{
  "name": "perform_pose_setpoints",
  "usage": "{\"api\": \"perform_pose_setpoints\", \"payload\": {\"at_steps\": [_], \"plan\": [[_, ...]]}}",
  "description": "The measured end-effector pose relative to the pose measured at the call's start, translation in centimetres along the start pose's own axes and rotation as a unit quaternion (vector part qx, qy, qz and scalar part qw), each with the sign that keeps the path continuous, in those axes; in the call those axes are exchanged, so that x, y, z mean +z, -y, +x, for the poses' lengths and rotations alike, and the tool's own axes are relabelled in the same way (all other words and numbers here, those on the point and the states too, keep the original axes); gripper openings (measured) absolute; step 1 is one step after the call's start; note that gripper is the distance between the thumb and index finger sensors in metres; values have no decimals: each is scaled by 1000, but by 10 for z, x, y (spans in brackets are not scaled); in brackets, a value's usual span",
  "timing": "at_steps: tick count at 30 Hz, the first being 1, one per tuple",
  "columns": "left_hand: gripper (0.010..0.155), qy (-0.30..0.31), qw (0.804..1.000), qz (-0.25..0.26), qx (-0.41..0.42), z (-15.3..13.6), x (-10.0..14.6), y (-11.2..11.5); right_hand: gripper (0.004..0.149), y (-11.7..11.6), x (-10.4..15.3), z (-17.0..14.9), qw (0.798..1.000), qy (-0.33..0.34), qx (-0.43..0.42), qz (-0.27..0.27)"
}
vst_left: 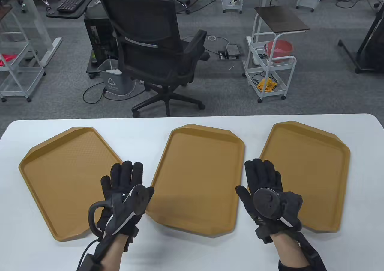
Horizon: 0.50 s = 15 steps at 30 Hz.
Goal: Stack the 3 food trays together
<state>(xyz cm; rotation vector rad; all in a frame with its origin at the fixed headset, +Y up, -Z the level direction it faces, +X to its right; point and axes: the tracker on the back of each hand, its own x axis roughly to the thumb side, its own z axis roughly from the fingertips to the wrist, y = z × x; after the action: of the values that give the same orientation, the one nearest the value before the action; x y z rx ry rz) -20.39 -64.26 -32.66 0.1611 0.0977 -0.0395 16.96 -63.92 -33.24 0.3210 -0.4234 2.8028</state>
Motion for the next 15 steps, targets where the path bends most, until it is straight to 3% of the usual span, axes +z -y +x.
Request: {"api": "perform_pose_setpoints", "payload": {"at_steps": [7,15], "plan": [[80,-3,1000,-2,1,-1,0,0,76,-6,-1,-5,998,-45,-26,20],[79,-4,1000,-18,6,-2,-2,3,76,-56,-3,-26,973,-172,-80,134]]}}
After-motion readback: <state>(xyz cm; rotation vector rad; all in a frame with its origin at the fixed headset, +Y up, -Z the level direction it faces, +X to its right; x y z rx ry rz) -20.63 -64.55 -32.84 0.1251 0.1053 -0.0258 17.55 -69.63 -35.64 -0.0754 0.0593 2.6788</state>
